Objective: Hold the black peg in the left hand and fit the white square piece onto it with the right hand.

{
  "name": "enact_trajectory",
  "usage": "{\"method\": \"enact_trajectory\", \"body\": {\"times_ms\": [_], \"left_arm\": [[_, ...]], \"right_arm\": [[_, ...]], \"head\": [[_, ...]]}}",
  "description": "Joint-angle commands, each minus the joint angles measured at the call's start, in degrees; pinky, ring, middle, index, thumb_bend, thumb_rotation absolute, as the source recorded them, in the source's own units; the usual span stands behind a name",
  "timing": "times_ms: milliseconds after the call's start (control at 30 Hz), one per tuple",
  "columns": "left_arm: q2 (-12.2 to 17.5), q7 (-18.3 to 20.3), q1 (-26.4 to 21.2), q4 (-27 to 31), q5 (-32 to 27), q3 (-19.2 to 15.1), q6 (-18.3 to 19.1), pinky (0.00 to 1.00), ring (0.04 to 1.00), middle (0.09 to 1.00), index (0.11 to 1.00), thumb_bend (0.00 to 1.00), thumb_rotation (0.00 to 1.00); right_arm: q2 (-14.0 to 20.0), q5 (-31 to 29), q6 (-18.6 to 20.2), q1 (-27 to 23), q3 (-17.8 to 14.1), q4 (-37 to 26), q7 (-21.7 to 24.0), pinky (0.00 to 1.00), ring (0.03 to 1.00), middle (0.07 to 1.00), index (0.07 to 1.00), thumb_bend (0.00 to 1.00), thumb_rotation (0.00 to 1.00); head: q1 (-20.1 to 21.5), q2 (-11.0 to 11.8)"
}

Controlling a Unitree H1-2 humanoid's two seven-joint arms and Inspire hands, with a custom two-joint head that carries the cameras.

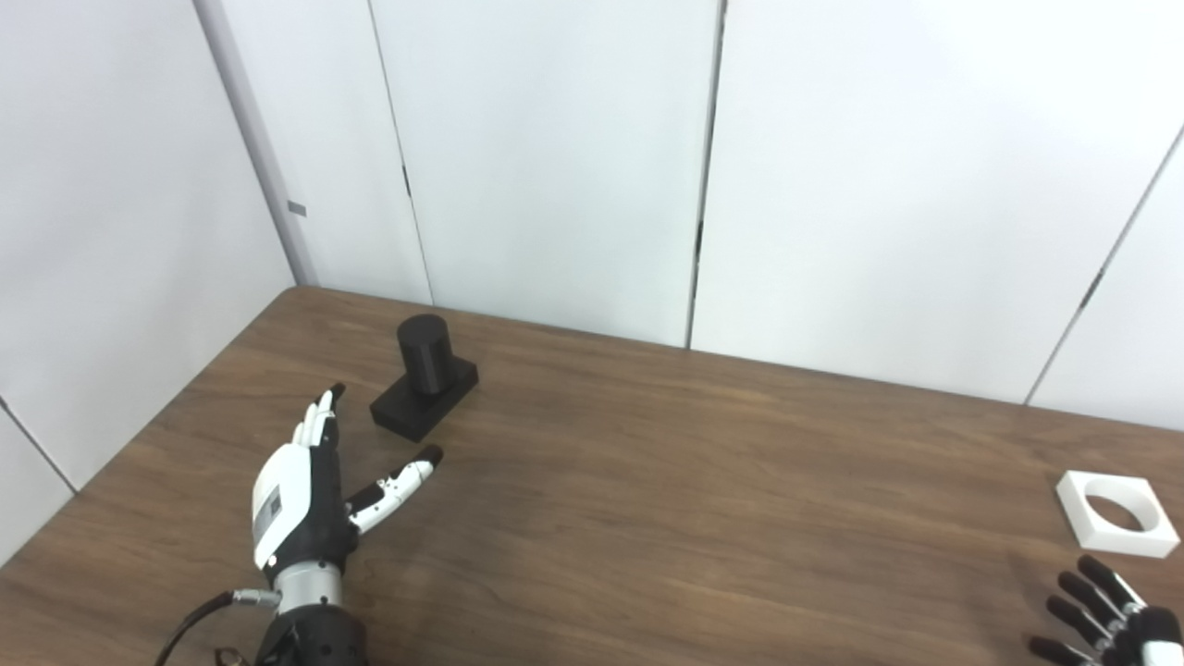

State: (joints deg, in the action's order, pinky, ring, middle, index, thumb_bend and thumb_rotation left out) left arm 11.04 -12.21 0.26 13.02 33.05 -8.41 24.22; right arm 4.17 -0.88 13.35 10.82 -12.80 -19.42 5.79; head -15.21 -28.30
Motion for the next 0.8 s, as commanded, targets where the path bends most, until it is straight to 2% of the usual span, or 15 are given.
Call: {"method": "enact_trajectory", "body": {"times_ms": [0, 67, 100, 167, 333, 433, 500, 567, 767], "left_arm": [[2.32, -0.46, -2.49, -0.63, 1.93, 0.08, -0.24, 0.88, 0.965, 0.965, 0.937, 0.87, 0.53], [3.19, -0.55, -3.47, -2.03, 2.62, 0.58, -0.09, 0.86, 0.953, 0.958, 0.926, 0.88, 0.54], [3.76, -0.23, -4.20, -2.88, 3.08, 0.92, 0.42, 0.86, 0.954, 0.956, 0.921, 0.88, 0.54], [5.19, 0.52, -5.46, -4.46, 4.57, 1.89, 1.51, 0.86, 0.965, 0.962, 0.921, 0.89, 0.56], [8.28, 2.73, -8.58, -8.98, 9.11, 3.38, 2.65, 0.94, 0.970, 0.957, 0.911, 0.91, 0.63], [9.12, 3.35, -10.53, -11.67, 9.78, 3.13, 2.64, 0.95, 0.968, 0.953, 0.896, 0.92, 0.63], [9.58, 3.41, -11.61, -13.27, 9.99, 3.12, 2.63, 0.95, 0.968, 0.953, 0.893, 0.93, 0.62], [10.12, 3.06, -12.58, -14.93, 9.98, 3.42, 2.51, 0.95, 0.966, 0.951, 0.889, 0.93, 0.62], [11.33, 2.18, -15.50, -19.90, 10.04, 5.01, 2.19, 0.94, 0.961, 0.947, 0.875, 0.95, 0.60]], "right_arm": [[1.26, 0.18, -1.69, 5.11, 0.82, -1.72, 0.15, 0.68, 0.857, 0.874, 0.868, 0.78, 1.00], [1.14, 0.34, -1.55, 5.22, 0.95, -2.09, 0.17, 0.70, 0.869, 0.882, 0.874, 0.76, 1.00], [1.09, 0.63, -1.40, 5.30, 1.07, -2.36, 0.10, 0.75, 0.880, 0.887, 0.883, 0.77, 1.00], [1.12, 1.25, -1.20, 5.48, 1.36, -2.75, 0.00, 0.76, 0.888, 0.890, 0.894, 0.77, 1.00], [0.94, 2.12, -0.18, 5.82, 1.88, -3.53, -0.07, 0.90, 0.929, 0.915, 0.921, 0.81, 1.00], [0.75, 2.42, 0.16, 5.92, 2.15, -4.02, 0.01, 0.94, 0.943, 0.922, 0.936, 0.81, 1.00], [0.68, 2.40, -0.08, 5.92, 2.20, -3.95, 0.04, 0.94, 0.944, 0.923, 0.940, 0.81, 1.00], [0.62, 2.41, -0.21, 5.95, 2.23, -3.92, -0.02, 0.88, 0.938, 0.919, 0.936, 0.83, 1.00], [0.69, 3.09, 0.16, 6.23, 2.51, -4.52, -0.15, 0.95, 0.938, 0.911, 0.940, 0.83, 1.00]], "head": [[-0.02, -0.15], [0.04, -0.19], [0.10, -0.32], [0.13, -0.31], [0.45, -0.46], [0.69, -0.47], [0.82, -0.48], [0.89, -0.53], [1.09, -0.62]]}}
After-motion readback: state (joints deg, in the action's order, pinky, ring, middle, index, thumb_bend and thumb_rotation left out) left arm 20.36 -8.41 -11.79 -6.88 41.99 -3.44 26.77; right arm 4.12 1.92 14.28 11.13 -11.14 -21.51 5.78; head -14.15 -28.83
